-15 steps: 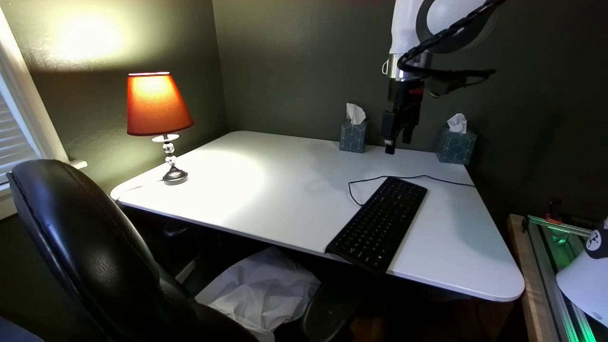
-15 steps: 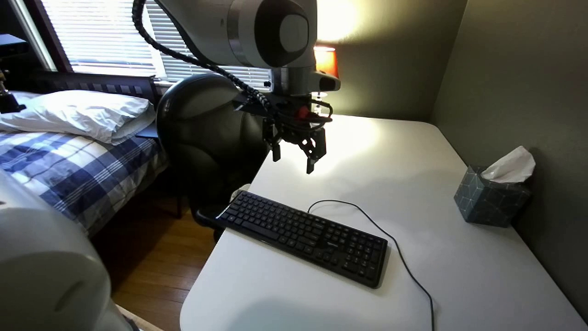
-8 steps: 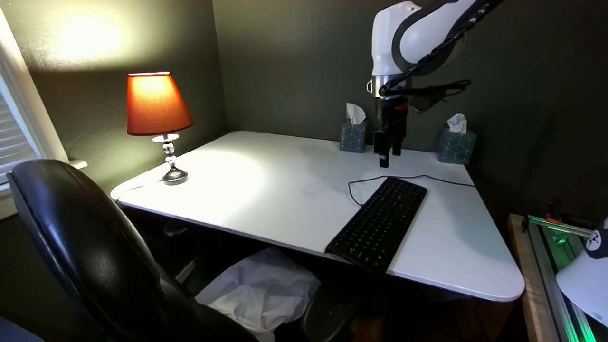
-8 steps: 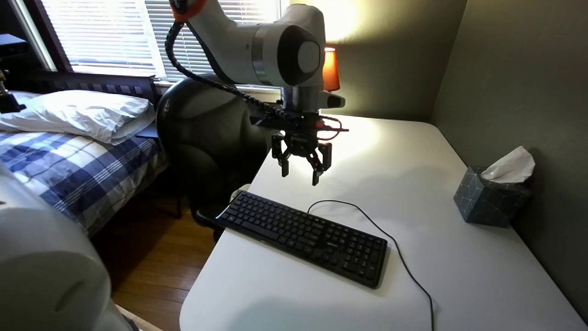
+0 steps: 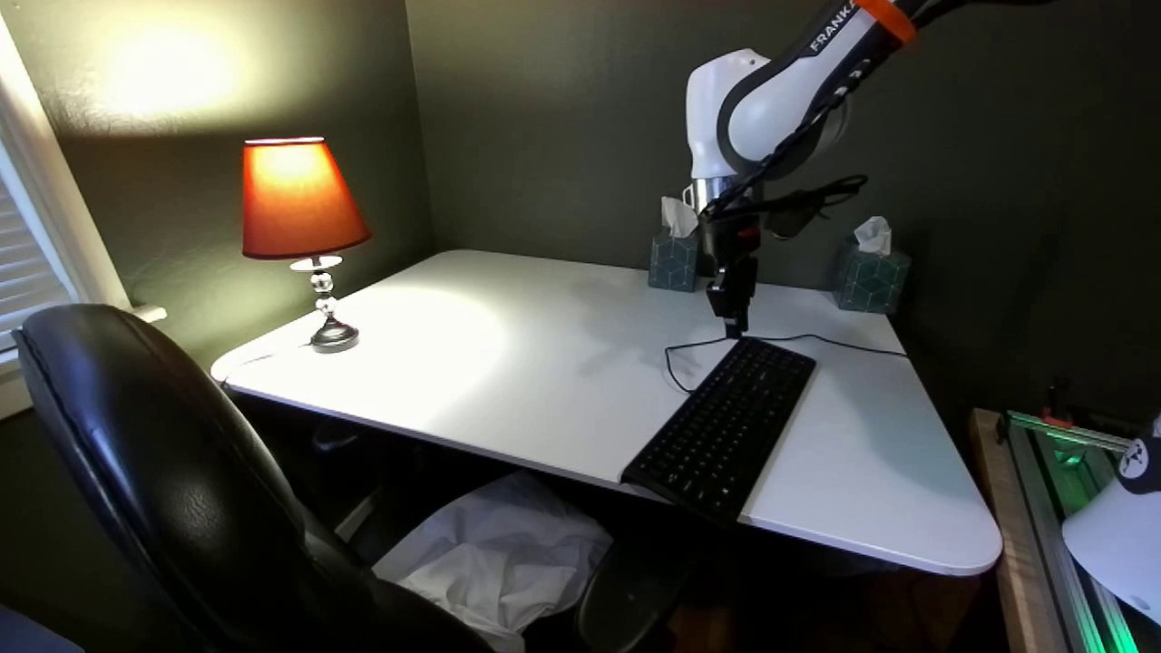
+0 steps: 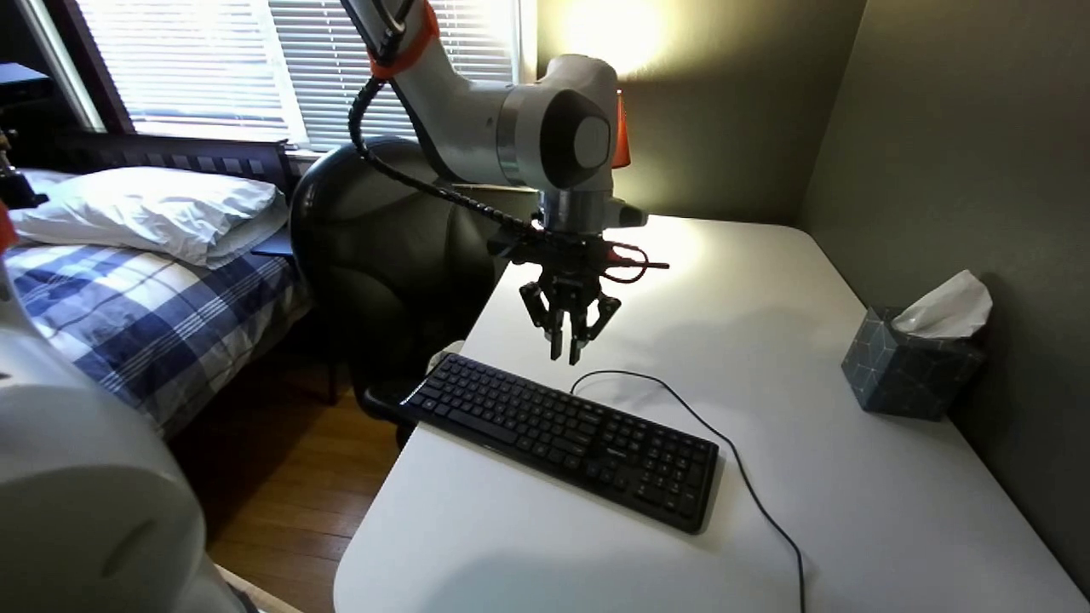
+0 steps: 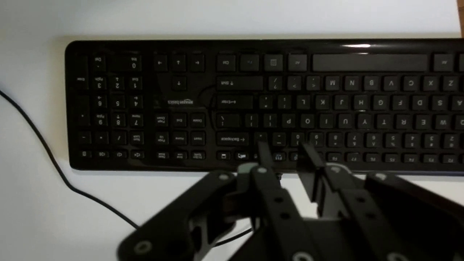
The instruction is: Press a button on the keyboard
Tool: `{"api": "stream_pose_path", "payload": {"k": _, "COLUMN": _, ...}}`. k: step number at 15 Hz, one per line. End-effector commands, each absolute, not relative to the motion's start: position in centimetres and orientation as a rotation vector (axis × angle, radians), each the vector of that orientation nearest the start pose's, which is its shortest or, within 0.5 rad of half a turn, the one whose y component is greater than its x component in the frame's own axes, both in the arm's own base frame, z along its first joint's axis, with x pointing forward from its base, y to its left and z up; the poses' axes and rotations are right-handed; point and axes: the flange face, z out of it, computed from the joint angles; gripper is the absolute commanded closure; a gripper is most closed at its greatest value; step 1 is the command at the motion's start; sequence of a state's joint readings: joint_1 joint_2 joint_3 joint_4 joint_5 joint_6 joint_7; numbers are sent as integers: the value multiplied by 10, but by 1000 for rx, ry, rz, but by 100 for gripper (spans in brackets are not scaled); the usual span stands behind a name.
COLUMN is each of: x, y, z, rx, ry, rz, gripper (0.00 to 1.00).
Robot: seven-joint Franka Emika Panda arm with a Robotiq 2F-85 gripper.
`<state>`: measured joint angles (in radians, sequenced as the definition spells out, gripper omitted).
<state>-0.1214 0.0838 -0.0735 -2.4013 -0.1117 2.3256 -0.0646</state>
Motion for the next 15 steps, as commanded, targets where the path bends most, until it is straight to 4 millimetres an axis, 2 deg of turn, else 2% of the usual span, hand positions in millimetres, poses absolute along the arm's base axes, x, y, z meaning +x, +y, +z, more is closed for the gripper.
{"api": "stream_pose_path", "payload": {"k": 1, "x": 478, "y": -106, "z": 250, "rx": -3186, "ry": 18, "rz": 313, "gripper": 100}}
{"api": "stream_pose_path", "payload": {"k": 9, "x": 486, "y": -120, "z": 223, "rx": -3182, "ry": 31, "rz": 386, "gripper": 100}}
{"api": "stream_pose_path", "payload": {"k": 15, "x": 491, "y": -123, "z": 208, "rx": -3167, "ry": 18, "rz": 434, "gripper": 100}}
